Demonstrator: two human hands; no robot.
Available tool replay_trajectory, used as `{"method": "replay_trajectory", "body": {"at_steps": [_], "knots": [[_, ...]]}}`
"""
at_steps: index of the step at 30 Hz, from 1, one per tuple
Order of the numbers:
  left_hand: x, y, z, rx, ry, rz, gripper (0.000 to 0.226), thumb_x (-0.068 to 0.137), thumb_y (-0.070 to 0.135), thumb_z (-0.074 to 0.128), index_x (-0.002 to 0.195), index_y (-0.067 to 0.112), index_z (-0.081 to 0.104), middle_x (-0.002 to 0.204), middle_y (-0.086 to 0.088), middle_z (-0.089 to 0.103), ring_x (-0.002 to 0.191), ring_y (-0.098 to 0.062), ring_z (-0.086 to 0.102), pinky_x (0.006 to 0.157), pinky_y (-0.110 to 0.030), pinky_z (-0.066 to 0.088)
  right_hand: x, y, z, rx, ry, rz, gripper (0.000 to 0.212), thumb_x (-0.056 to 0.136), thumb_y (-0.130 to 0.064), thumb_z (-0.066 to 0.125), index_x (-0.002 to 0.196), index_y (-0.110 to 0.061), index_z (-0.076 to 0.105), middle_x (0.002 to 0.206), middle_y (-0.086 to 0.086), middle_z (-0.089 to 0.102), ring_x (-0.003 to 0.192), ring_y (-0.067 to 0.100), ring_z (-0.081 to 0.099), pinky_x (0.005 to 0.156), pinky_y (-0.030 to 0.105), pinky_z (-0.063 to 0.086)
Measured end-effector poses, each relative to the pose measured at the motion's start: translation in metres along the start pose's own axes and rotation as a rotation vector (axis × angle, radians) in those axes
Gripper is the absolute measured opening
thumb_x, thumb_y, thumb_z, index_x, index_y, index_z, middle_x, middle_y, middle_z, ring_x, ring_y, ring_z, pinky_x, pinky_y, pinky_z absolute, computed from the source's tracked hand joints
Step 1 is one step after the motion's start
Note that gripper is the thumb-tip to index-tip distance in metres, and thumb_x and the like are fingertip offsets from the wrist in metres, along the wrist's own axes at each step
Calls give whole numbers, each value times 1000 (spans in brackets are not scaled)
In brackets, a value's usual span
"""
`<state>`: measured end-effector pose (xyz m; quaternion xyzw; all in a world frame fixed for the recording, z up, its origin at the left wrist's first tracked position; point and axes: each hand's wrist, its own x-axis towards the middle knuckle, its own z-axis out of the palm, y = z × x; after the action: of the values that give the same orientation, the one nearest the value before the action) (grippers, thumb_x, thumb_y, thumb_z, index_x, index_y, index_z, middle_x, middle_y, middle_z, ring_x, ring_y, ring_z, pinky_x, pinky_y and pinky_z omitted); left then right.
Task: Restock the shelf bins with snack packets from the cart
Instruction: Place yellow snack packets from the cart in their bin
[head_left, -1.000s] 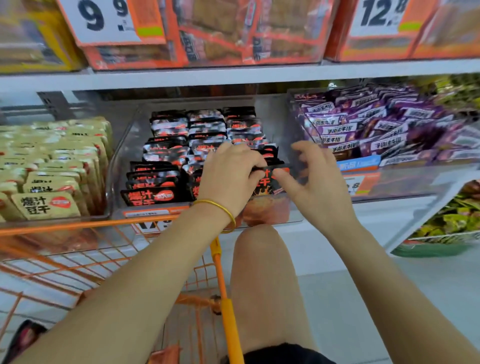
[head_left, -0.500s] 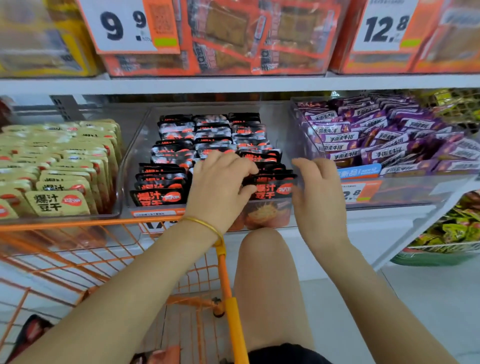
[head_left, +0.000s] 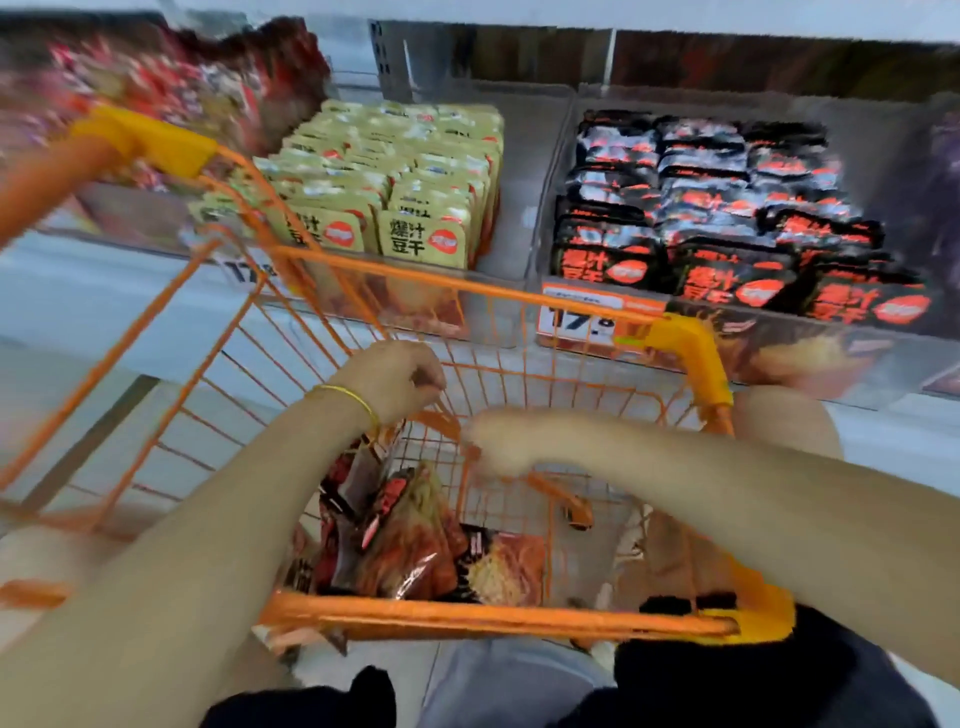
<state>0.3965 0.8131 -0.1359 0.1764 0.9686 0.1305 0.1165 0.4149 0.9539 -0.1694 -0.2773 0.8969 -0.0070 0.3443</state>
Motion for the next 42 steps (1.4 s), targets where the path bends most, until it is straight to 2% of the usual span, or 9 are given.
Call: {"method": "replay_trajectory", "body": {"at_steps": [4, 10, 13, 22, 27, 30, 34, 39, 42], "knots": [[4, -9, 0, -12, -10, -80, 15, 92, 18, 56, 105, 14, 62, 110, -5, 62, 102, -21, 56, 91, -34, 47, 52, -17, 24, 55, -9, 59, 28, 93, -19, 55, 69, -5, 54, 69, 7, 55, 61, 20, 51, 46, 25, 36], [2, -6, -3, -11, -26, -100, 20, 94, 14, 51, 109, 12, 63, 114, -7, 62, 108, -24, 56, 95, -37, 45, 70, -22, 52, 554, 63, 136, 16, 95, -5, 44, 87, -3, 57, 85, 11, 56, 79, 29, 60, 43, 19, 43], [3, -4, -2, -32, -15, -89, 19, 93, 15, 52, 108, 11, 64, 114, -7, 63, 107, -24, 57, 95, -37, 46, 69, -27, 63, 761, 55, 179, 14, 94, -5, 45, 99, -3, 58, 83, 12, 59, 64, 26, 60, 56, 34, 55], [0, -3, -2, -78, 4, -114, 19, 93, 14, 50, 107, 12, 64, 113, -6, 63, 105, -23, 58, 94, -36, 47, 35, -2, 9, 711, -32, 308, 3, 93, 0, 50, 93, 1, 53, 73, 17, 62, 47, 12, 56, 44, 22, 44], [-6, -1, -15, -212, -108, -122, 26, 95, 20, 50, 117, 11, 60, 117, -4, 57, 106, -20, 54, 88, -26, 42, -11, 5, -40, 481, 203, 123, 21, 93, -1, 49, 76, -10, 42, 65, 7, 52, 44, 8, 58, 39, 21, 42], [-15, -1, -39, -341, -77, -121, 23, 94, 26, 54, 89, 4, 61, 85, -10, 54, 72, -19, 48, 66, -24, 38, -35, 4, -62, 668, 426, 52, 14, 94, -4, 51, 82, -10, 46, 65, 7, 56, 49, 10, 59, 43, 23, 45], [-16, 2, -83, -405, 248, -61, 13, 90, 23, 60, 89, 9, 62, 76, -1, 51, 65, -13, 49, 51, -15, 38, -51, -2, -95, 784, 652, -82, 11, 91, -14, 58, 101, -8, 57, 72, 9, 60, 55, 16, 53, 48, 28, 41], [6, -1, -111, -491, 770, 43, 30, 85, 11, 63, 113, 15, 53, 105, 0, 51, 92, -12, 50, 77, -18, 44, -29, 5, -130, 605, 1282, -24, 20, 83, -18, 65, 97, -5, 60, 87, 9, 64, 83, 28, 60, 75, 44, 49], [14, -14, -94, -510, 814, 48, 40, 88, 10, 59, 125, 14, 48, 114, -1, 50, 99, -11, 51, 78, -10, 40, -20, 6, -128, 546, 1430, 28, 16, 89, -18, 59, 99, -5, 58, 84, 11, 62, 76, 27, 56, 71, 44, 46]]}}
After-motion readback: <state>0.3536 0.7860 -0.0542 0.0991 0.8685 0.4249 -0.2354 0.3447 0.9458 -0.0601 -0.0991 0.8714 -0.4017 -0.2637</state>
